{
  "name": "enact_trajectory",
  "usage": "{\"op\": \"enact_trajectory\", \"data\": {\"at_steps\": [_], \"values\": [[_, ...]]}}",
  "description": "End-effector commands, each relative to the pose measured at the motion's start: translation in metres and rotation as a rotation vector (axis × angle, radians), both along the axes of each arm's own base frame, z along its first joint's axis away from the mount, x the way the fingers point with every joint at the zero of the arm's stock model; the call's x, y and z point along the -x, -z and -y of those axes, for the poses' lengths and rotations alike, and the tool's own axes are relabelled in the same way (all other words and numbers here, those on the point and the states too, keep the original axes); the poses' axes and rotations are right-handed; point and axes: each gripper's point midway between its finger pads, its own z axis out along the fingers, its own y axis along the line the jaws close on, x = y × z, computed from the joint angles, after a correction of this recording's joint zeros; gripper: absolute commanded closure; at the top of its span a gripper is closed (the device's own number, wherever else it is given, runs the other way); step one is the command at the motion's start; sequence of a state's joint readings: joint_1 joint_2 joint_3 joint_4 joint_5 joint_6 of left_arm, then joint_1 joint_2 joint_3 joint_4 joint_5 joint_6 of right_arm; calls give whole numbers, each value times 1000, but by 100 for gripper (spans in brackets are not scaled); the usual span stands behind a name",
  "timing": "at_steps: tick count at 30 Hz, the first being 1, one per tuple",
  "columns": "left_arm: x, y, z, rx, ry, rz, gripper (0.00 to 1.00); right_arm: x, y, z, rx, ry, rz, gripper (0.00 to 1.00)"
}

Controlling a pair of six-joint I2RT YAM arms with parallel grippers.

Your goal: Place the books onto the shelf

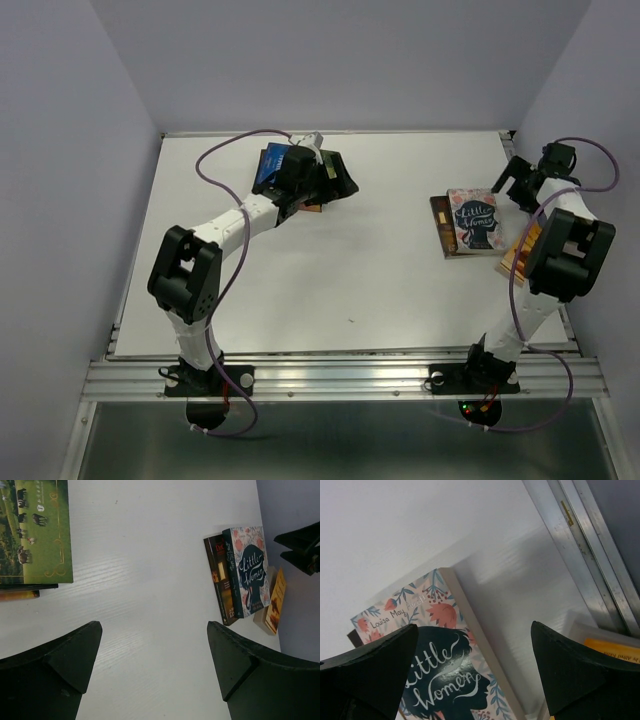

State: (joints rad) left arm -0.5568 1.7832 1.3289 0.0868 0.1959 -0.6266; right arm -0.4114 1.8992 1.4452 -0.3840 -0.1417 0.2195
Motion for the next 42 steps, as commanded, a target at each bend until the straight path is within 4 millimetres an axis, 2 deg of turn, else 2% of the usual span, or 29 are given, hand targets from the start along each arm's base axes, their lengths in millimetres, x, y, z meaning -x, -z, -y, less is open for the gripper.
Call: {"op": "enact_trajectory", "data": {"at_steps": [1, 3, 4, 6, 9, 12, 13, 14, 17, 18, 19, 21, 22, 23, 24, 25, 27, 29, 31, 36, 39, 42], "values": [[5, -11, 10, -3, 82, 64, 1, -16, 2, -1, 101, -203, 1, 0], [4, -8, 12, -6, 92, 58, 1, -18, 8, -4, 99, -264, -17, 0], [5, -9, 14, -1, 103, 56, 1, -19, 17, -15, 47, -308, -21, 0], [6, -5, 16, 0, 110, 45, 1, -19, 23, -32, -29, -371, -2, 0], [6, -3, 20, 3, 121, 40, 1, -9, 40, -48, -117, -409, -30, 5], [8, -2, 26, 13, 139, 35, 1, 3, 49, -69, -228, -427, -34, 13], [9, -2, 29, 15, 145, 33, 1, 5, 51, -76, -242, -431, -42, 22], [9, -4, 33, 24, 154, 38, 1, 7, 50, -77, -236, -432, -35, 27], [11, -1, 48, 41, 188, 27, 1, 13, 54, -100, -273, -408, -46, 39], [10, 3, 54, 46, 199, 19, 1, 13, 50, -107, -275, -415, -32, 41], [12, 2, 60, 53, 215, 19, 1, 13, 50, -123, -284, -430, -38, 41], [11, -1, 70, 79, 233, 20, 1, 17, 55, -138, -279, -431, -60, 44], [11, 6, 75, 85, 251, 8, 1, 17, 55, -149, -283, -425, -73, 46], [10, 3, 81, 96, 262, 11, 1, 22, 60, -157, -297, -416, -91, 48], [10, 11, 85, 100, 270, -10, 1, 24, 58, -163, -313, -384, -96, 51], [12, 13, 88, 108, 284, -19, 1, 24, 59, -175, -317, -390, -91, 51], [14, 18, 94, 116, 298, -33, 2, 37, 67, -192, -357, -357, -122, 51], [16, 25, 95, 110, 302, -44, 4, 41, 64, -208, -380, -344, -110, 52], [20, 33, 96, 107, 305, -63, 4, 54, 72, -219, -426, -317, -134, 52], [31, 65, 102, 88, 306, -130, 4, 65, 76, -226, -407, -300, -149, 51], [40, 76, 114, 111, 352, -168, 4, 68, 77, -236, -432, -329, -147, 51], [47, 79, 125, 124, 395, -185, 4, 71, 81, -243, -447, -342, -158, 52]]}}
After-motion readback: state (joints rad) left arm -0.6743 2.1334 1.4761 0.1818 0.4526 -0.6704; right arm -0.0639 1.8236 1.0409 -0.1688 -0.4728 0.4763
